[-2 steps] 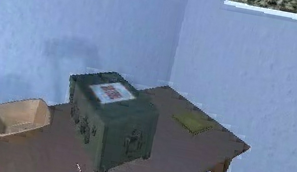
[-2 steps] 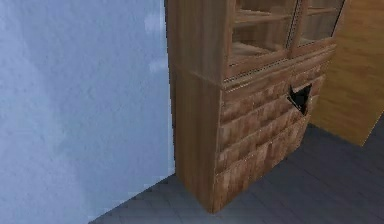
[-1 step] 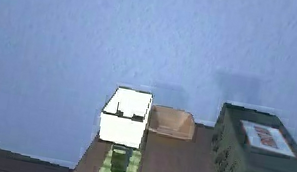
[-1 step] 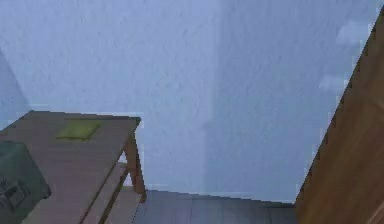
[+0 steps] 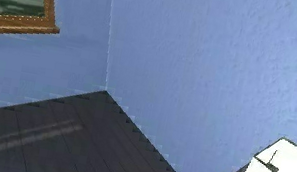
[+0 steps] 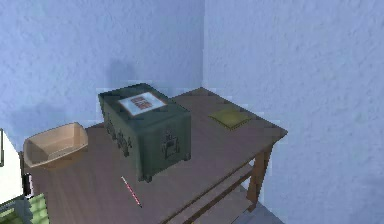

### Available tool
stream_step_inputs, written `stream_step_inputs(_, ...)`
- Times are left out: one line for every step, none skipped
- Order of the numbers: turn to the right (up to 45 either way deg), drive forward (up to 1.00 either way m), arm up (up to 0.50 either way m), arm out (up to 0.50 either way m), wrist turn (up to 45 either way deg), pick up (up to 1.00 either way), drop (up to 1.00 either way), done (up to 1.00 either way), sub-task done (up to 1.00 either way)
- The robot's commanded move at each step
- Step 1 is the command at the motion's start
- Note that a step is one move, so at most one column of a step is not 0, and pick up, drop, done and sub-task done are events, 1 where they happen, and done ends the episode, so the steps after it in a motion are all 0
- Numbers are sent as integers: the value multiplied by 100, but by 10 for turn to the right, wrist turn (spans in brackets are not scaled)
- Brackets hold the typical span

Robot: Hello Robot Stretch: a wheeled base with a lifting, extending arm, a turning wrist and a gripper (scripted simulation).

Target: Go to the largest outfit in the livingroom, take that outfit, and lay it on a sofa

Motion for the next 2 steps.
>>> stream_step_inputs(-90, 0, 0, 0, 0, 0, 0, 0, 0)
stream_step_inputs(0, 0, 50, 0, 0, 0, 0, 0, 0)
